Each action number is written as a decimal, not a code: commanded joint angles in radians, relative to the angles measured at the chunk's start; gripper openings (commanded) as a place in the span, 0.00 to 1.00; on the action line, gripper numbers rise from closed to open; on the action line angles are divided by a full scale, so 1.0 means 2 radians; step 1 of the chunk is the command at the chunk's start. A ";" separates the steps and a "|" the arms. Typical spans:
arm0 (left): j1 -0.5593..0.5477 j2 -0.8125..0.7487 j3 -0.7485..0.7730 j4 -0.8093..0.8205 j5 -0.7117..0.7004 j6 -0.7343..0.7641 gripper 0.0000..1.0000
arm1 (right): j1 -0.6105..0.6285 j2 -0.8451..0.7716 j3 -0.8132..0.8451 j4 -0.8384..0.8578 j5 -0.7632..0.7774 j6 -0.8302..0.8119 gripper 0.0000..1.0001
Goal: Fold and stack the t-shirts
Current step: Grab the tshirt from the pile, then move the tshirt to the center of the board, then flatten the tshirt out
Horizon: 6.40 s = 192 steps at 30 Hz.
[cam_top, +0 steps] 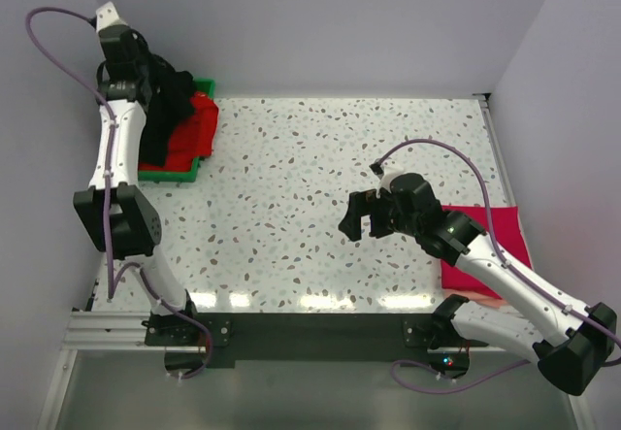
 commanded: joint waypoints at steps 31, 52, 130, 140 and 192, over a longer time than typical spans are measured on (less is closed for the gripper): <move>-0.371 -0.069 0.011 0.111 0.050 -0.020 0.00 | 0.002 -0.011 0.014 0.008 0.074 -0.002 0.99; -0.404 0.164 0.159 0.066 0.104 -0.066 0.40 | -0.001 0.068 0.023 0.069 0.258 0.022 0.94; -0.197 -0.404 -0.408 -0.054 -0.138 -0.109 0.00 | -0.287 0.097 0.202 -0.032 0.145 0.012 0.00; -0.196 -0.477 -0.327 -0.123 -0.157 -0.094 0.00 | -0.307 0.011 0.273 -0.093 0.170 -0.001 0.00; -0.099 0.005 -0.287 -0.011 -0.106 -0.135 0.42 | -0.330 0.234 0.096 0.093 -0.027 0.042 0.58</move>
